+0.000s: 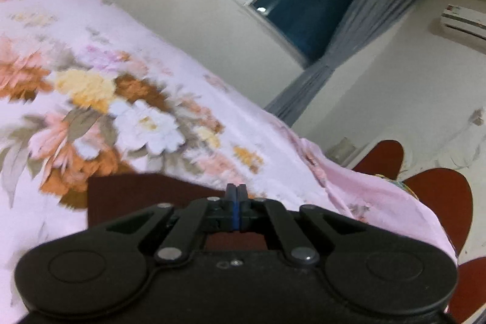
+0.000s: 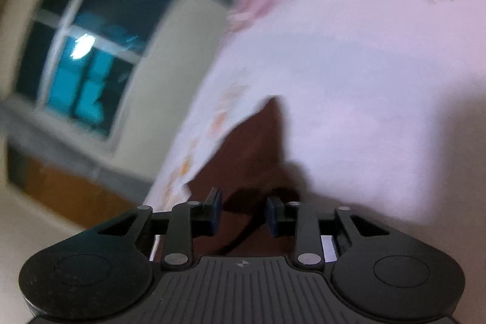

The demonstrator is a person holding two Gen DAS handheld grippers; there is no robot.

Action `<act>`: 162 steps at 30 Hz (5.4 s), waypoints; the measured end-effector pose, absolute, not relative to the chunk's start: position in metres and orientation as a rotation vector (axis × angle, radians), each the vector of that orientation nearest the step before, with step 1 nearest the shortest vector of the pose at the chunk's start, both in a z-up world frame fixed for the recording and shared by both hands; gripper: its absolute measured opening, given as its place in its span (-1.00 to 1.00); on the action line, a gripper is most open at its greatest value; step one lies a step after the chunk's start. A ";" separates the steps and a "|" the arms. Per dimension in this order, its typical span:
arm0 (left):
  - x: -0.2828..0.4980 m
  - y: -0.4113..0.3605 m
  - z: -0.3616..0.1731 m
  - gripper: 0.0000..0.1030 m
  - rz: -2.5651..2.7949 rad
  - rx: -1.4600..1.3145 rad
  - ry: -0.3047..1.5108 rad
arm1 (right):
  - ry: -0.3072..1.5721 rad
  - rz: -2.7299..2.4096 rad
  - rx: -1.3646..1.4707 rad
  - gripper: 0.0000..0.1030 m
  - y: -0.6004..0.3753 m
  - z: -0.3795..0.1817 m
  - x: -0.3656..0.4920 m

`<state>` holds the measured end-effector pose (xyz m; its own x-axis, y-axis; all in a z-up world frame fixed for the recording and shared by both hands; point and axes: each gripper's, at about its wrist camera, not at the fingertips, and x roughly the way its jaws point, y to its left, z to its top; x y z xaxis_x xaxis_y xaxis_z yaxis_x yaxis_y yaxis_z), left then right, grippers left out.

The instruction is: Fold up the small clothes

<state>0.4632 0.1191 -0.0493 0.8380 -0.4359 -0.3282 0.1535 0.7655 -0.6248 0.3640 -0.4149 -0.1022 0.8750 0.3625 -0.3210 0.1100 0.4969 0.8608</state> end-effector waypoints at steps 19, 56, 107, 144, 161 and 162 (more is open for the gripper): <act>0.463 0.103 -0.150 -0.97 -0.353 -0.931 0.775 | 0.534 0.279 0.747 0.36 -0.349 -0.071 0.361; 0.470 0.079 -0.017 -0.97 -0.602 -0.698 0.482 | 0.602 0.319 0.277 -0.89 -0.258 -0.073 0.412; 0.472 0.036 -0.118 -0.01 -0.243 0.028 0.709 | 0.673 0.226 0.024 -0.36 -0.274 -0.073 0.443; 0.419 0.099 -0.093 -0.06 -0.223 -0.210 0.672 | 0.570 0.147 0.090 0.16 -0.304 -0.040 0.385; 0.444 0.114 -0.125 -0.90 -0.506 -0.467 0.717 | 0.596 0.100 0.154 0.16 -0.331 -0.064 0.382; 0.444 0.118 -0.122 -0.90 -0.552 -0.496 0.706 | 0.607 0.095 0.158 0.16 -0.333 -0.065 0.384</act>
